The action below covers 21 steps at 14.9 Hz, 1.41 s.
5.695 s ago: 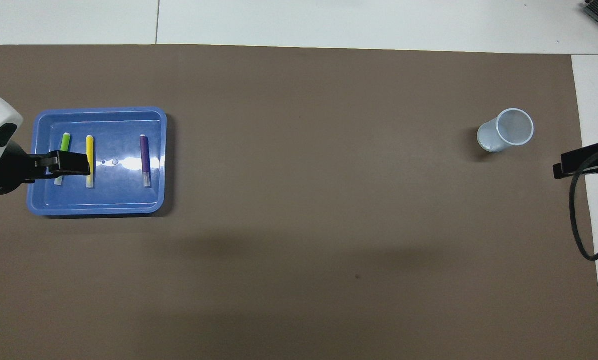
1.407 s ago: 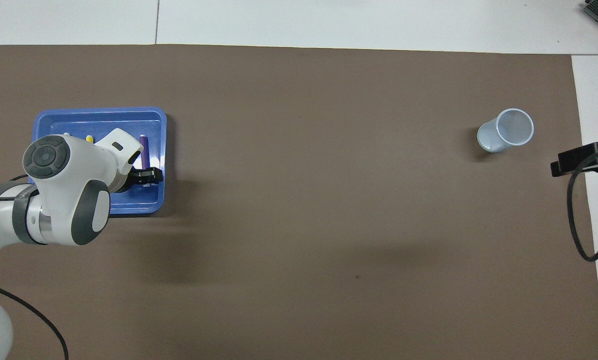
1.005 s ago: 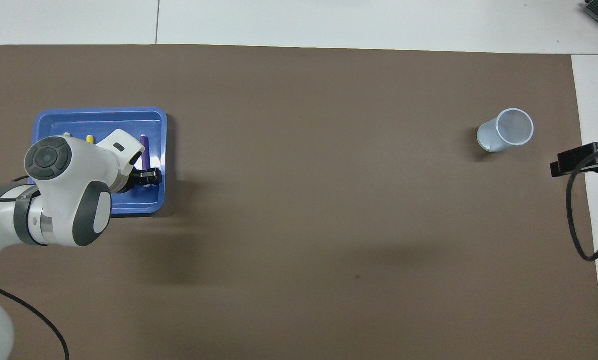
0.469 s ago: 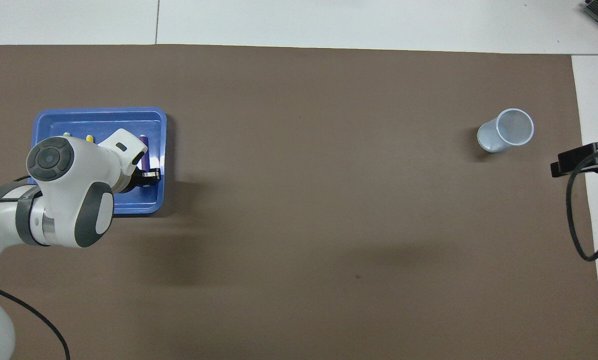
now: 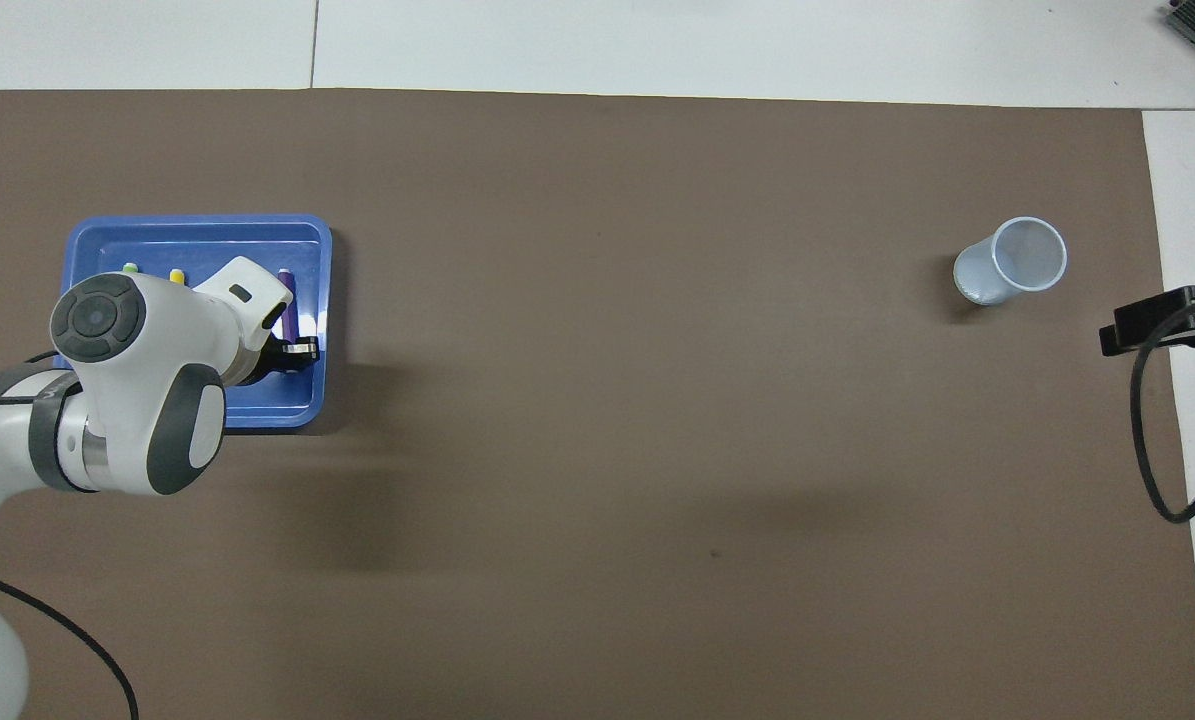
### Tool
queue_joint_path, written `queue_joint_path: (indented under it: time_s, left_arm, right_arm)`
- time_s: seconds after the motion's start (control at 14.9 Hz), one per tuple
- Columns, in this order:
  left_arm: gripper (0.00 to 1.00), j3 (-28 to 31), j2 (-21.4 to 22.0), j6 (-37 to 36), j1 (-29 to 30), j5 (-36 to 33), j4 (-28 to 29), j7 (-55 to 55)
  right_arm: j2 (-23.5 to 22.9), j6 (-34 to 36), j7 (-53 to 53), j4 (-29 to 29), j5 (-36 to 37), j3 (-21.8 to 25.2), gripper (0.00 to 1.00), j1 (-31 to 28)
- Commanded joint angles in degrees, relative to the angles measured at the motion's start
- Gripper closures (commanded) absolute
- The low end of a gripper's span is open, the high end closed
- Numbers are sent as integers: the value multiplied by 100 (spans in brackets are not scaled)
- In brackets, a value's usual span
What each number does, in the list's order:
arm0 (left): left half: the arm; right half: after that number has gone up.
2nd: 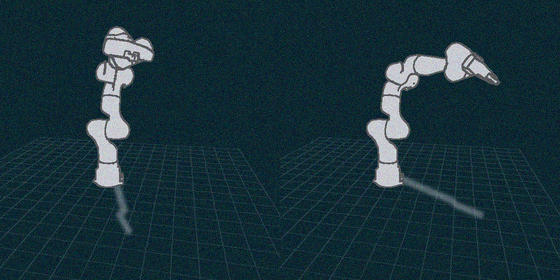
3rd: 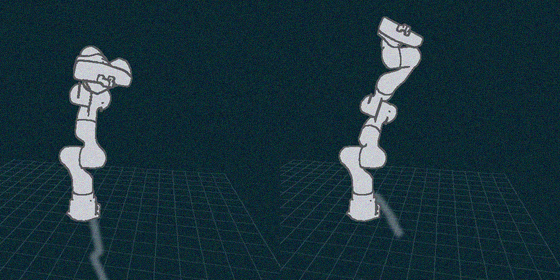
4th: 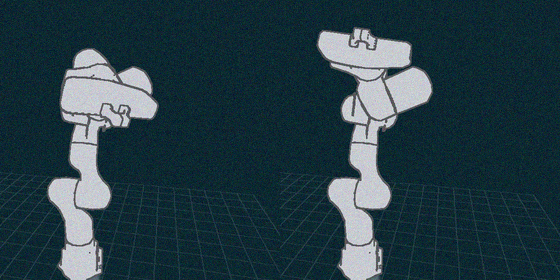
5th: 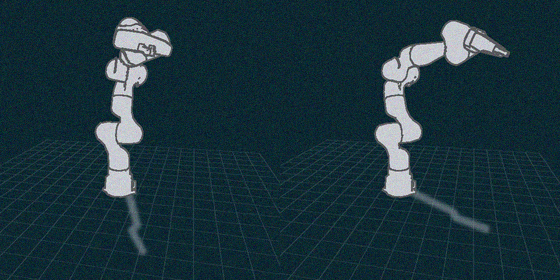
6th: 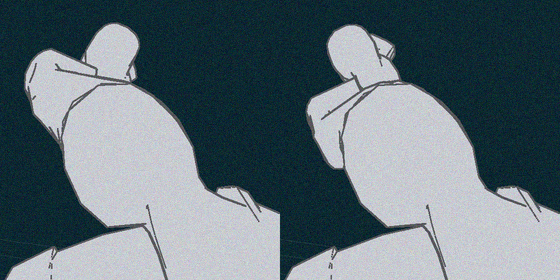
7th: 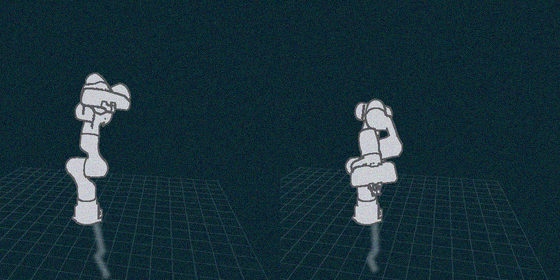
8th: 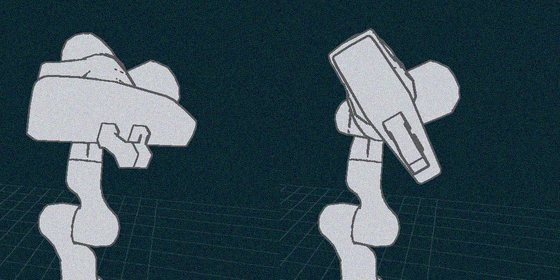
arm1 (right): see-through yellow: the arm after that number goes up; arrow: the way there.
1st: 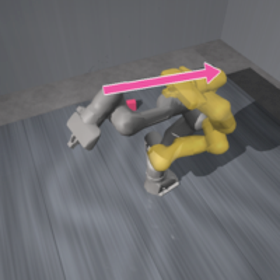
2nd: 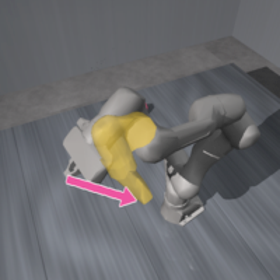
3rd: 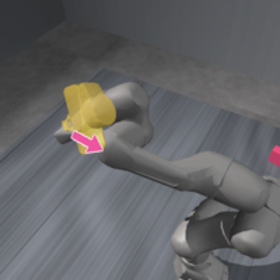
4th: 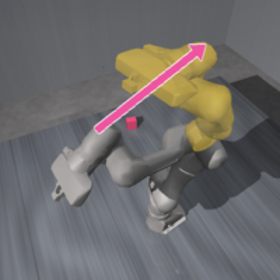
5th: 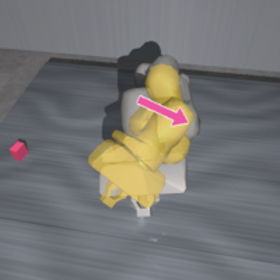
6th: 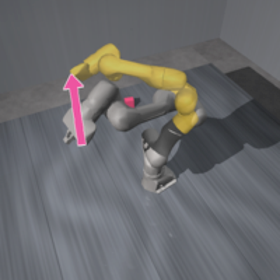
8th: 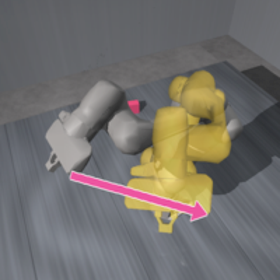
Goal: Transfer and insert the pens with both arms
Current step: 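Lower the left gripper and grasp the purple pen in the tray, then lift the purple pen with the left gripper while the right gripper approaches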
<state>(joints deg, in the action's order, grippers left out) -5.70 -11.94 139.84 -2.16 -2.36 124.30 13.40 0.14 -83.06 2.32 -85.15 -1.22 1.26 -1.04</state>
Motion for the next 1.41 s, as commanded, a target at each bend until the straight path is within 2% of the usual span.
queue_joint_path:
  time_s: [0.0,0.27,0.8,0.94,1.34]
  left_arm:
    - [100,69,60,-36,-39,-116,-19,-13]
    - [100,78,86,-325,5,-107,-204,-4]
    - [100,69,499,-1791,5,-116,-888,-250]
    - [100,60,552,-2301,-30,-107,-1196,-250]
    - [100,-115,745,-3225,-48,51,-1724,-233]
  right_arm:
    - [38,70,-162,-28,-80,-20,13,-10]
    - [38,88,-162,-19,-80,-20,14,-10]
    - [47,105,-188,-19,-106,-20,15,-28]
    - [47,140,-459,-19,-429,-12,15,-89]
    - [38,185,-1233,-19,-931,24,15,-98]
